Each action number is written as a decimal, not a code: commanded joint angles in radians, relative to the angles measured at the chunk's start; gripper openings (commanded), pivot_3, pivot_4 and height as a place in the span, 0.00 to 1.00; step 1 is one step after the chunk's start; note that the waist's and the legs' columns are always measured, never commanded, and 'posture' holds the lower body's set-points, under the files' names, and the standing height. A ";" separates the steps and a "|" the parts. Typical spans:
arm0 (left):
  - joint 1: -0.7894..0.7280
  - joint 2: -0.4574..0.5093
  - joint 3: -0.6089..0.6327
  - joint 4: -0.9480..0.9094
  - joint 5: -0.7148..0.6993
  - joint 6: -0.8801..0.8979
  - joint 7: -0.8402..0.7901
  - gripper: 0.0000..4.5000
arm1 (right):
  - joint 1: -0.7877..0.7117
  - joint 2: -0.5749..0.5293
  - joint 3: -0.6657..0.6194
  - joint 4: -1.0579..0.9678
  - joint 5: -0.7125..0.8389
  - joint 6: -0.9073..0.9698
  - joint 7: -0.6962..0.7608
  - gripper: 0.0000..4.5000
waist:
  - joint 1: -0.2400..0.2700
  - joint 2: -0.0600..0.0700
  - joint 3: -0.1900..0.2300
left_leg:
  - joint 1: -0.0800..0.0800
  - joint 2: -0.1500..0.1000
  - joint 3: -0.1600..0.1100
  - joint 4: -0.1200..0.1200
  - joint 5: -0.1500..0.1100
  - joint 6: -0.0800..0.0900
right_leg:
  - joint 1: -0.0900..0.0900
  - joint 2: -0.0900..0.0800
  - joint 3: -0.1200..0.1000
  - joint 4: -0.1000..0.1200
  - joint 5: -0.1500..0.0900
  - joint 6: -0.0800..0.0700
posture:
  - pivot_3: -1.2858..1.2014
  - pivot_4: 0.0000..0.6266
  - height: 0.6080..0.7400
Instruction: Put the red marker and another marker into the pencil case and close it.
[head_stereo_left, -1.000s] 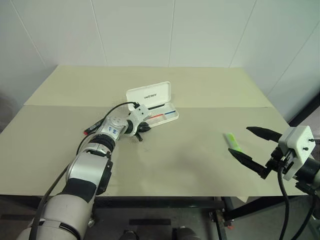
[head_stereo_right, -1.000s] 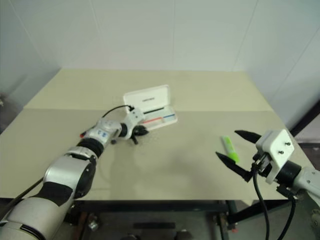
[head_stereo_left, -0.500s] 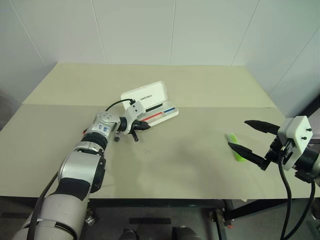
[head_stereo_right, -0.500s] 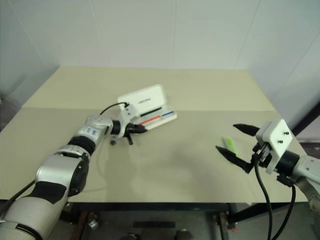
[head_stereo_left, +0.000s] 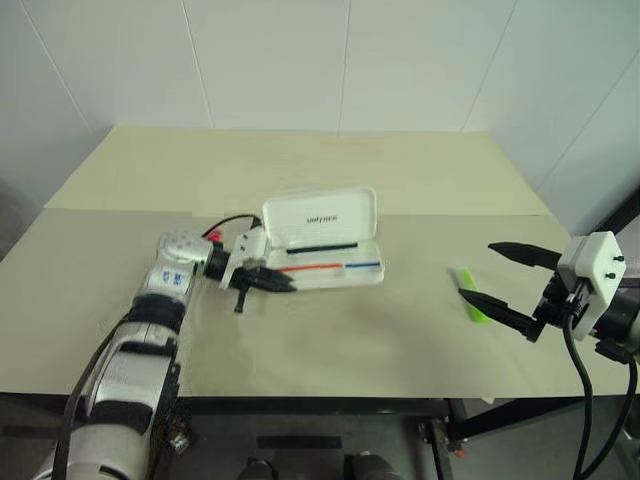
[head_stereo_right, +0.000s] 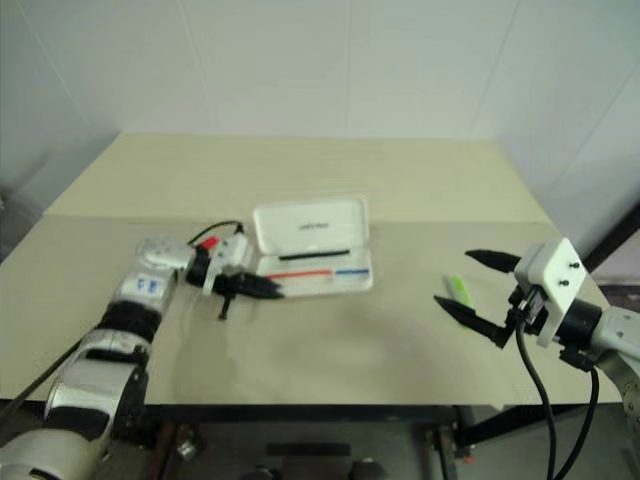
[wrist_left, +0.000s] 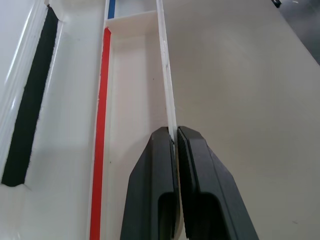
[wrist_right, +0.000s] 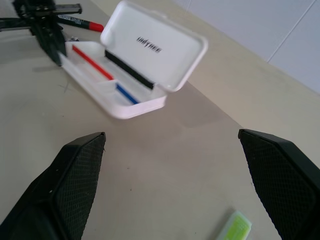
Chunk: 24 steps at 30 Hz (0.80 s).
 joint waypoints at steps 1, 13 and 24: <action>0.029 0.018 -0.007 -0.179 -0.030 0.073 0.058 0.00 | -0.010 0.000 0.002 -0.009 0.003 -0.019 0.002 1.00 | 0.002 0.000 0.000 | 0.000 0.000 0.000 0.001 0.000 0.000 | 0.000 0.000 0.000 0.000 0.000 0.000 | 0.52 0.24 1.00; 0.209 0.072 -0.066 -0.469 -0.043 0.221 0.163 0.00 | 0.000 0.002 0.009 -0.017 0.009 -0.013 0.000 1.00 | 0.000 0.000 0.000 | 0.001 0.001 0.000 0.000 0.000 0.000 | 0.001 0.000 0.000 0.000 0.000 -0.001 | 0.52 0.24 1.00; 0.269 0.075 -0.114 -0.509 -0.053 0.204 0.204 0.18 | -0.005 0.008 0.028 -0.012 0.009 -0.018 -0.007 1.00 | 0.000 0.000 0.000 | 0.001 0.000 0.001 0.001 0.000 0.000 | 0.001 0.000 0.000 0.000 0.000 -0.001 | 0.52 0.24 1.00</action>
